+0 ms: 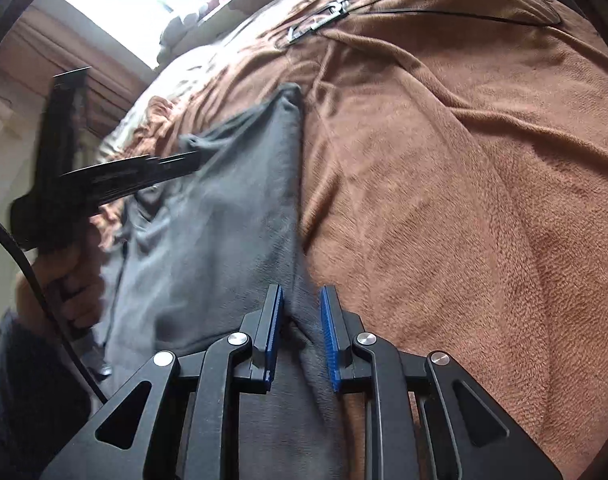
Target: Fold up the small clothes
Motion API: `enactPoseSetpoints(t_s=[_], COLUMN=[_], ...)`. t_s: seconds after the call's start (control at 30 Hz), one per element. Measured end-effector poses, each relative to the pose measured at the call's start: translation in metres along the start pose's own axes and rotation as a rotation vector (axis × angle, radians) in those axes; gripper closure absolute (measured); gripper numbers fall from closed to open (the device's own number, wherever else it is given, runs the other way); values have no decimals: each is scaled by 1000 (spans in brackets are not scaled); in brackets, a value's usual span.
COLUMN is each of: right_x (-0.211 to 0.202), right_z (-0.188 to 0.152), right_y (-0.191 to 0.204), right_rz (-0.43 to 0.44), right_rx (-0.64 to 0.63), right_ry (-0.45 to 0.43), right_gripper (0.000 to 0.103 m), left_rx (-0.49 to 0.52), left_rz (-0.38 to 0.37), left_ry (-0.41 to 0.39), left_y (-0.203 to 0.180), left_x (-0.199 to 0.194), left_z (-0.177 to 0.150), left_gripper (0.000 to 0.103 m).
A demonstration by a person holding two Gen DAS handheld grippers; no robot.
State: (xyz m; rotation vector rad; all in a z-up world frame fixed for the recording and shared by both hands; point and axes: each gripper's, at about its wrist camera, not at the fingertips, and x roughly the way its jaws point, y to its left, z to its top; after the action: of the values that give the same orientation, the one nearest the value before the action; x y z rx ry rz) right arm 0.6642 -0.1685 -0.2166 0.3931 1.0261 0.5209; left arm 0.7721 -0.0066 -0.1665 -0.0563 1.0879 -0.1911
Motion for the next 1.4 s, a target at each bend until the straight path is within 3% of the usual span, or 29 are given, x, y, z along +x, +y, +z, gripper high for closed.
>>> enactPoseSetpoints(t_s=[0.13,0.27,0.43,0.53,0.6,0.8,1.13,1.27,1.4], right_x=[-10,-26,-66,-91,-110,-176,-252,-274,-296], right_z=[-1,-9,-28,-41,-47,-73,-126,-147,-165], right_y=[10,20,34,46,54,75,104,108,110], right_rz=[-48,-49,-49,-62,-75,-126,-170,-165,-140], right_rx=[-32,-50,-64,-89,-100,-122,-177,-191,-207], right_ry=[-1,-22,-80,-81,-93,-151,-187,-187,-200], right_gripper=[86,85,44,25,19,0,0,0,0], left_rx=[-36,-75,-109,-126,-134,-177,-219,-248,-255], left_rz=[20,34,55,43,29,21,42,33,79], left_ry=[6,-21,-74,-97,-117,-191,-300,-309,-306], left_y=[20,33,42,44,46,48,51,54,57], left_x=[-28,-62,-115,-145,-163,-222,-303,-328,-356], left_z=[-27,-51,-85,-104,-115,-155,-226,-259,-294], left_gripper=[92,68,43,31,20,4,3,3,3])
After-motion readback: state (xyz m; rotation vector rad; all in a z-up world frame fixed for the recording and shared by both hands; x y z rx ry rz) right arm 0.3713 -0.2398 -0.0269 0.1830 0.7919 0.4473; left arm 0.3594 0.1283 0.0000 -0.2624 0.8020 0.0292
